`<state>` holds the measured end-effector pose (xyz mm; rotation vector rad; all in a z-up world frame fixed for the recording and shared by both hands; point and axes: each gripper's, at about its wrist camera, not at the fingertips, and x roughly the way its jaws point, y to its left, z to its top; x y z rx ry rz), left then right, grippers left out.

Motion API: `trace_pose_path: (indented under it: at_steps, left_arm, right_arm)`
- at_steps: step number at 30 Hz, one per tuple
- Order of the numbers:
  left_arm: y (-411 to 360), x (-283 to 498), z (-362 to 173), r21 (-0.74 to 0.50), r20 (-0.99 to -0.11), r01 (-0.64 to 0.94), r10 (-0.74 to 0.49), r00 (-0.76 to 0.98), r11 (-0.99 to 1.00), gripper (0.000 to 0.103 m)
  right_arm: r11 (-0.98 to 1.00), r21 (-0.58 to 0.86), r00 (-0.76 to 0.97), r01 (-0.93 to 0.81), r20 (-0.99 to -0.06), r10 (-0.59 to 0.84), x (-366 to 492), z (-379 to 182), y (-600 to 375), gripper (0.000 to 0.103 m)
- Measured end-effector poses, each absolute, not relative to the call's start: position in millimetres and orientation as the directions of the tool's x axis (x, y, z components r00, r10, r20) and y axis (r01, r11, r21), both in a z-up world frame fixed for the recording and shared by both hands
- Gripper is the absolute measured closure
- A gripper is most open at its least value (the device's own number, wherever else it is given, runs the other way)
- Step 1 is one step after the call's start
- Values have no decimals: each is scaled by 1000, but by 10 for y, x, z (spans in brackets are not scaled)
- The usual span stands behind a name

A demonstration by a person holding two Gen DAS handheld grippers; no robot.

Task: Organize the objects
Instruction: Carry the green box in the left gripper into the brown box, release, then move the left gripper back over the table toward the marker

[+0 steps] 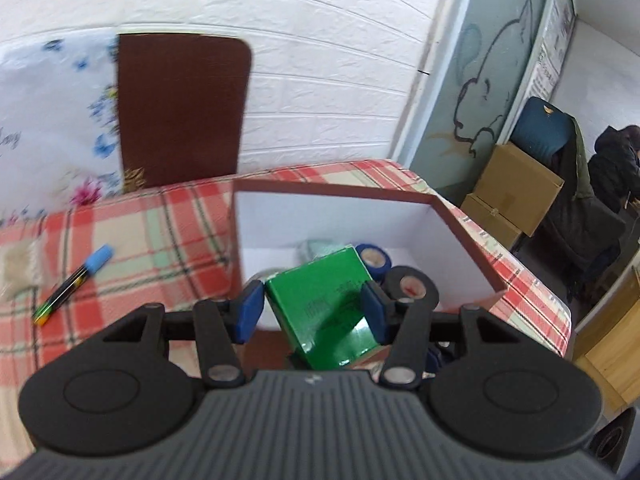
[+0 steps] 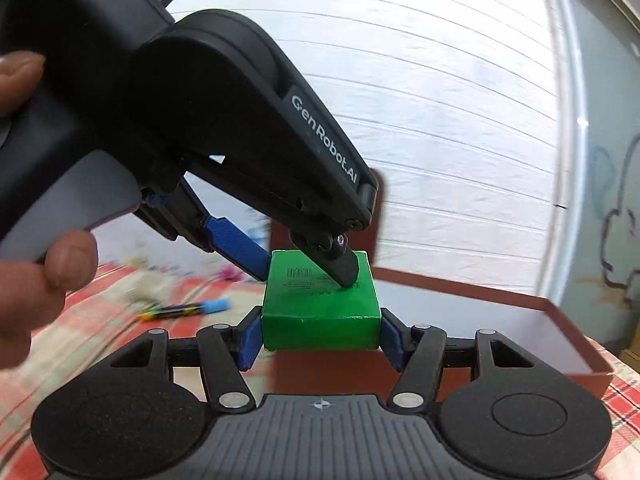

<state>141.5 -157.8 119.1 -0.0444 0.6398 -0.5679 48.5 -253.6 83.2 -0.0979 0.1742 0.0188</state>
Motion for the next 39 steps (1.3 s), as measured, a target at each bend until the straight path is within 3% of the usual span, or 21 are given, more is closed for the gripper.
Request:
trace_pose_path:
  at_steps: [5, 6, 9, 13, 15, 19, 28, 39]
  left_arm:
    - [-1980, 1693, 1112, -184, -567, 525, -526, 634, 831, 47]
    - [-2029, 1735, 1084, -172, -571, 522, -517, 638, 835, 42]
    - [-2138, 1737, 999, -89, -579, 476, -434, 690, 875, 37]
    - [-2072, 1628, 897, -12, -584, 453, -374, 721, 892, 37]
    - [-2014, 1547, 896, 7, -573, 449, -364, 734, 893, 29]
    - [-1925, 1316, 938, 58, -552, 439, -338, 762, 896, 27]
    - [-1581, 1024, 783, 76, -575, 387, -276, 770, 919, 27]
    - [-1005, 923, 353, 120, -650, 290, -146, 746, 950, 26]
  right_arm:
    - [996, -77, 978, 47, -198, -61, 849, 776, -2883, 45]
    - [993, -96, 974, 70, -208, -89, 938, 745, -2922, 44]
    - [988, -105, 967, 115, -215, -135, 1036, 696, -3023, 22]
    - [988, -85, 973, 131, -181, -145, 880, 661, -3033, 23]
    - [987, -65, 974, 147, -165, -156, 772, 644, -2998, 23]
    - [988, -3, 977, 153, -152, -152, 571, 588, -2917, 21]
    - [996, 34, 934, 88, -350, -71, 192, 347, -2622, 21]
    - [1000, -2, 863, 9, -506, -9, 143, 203, -2207, 21]
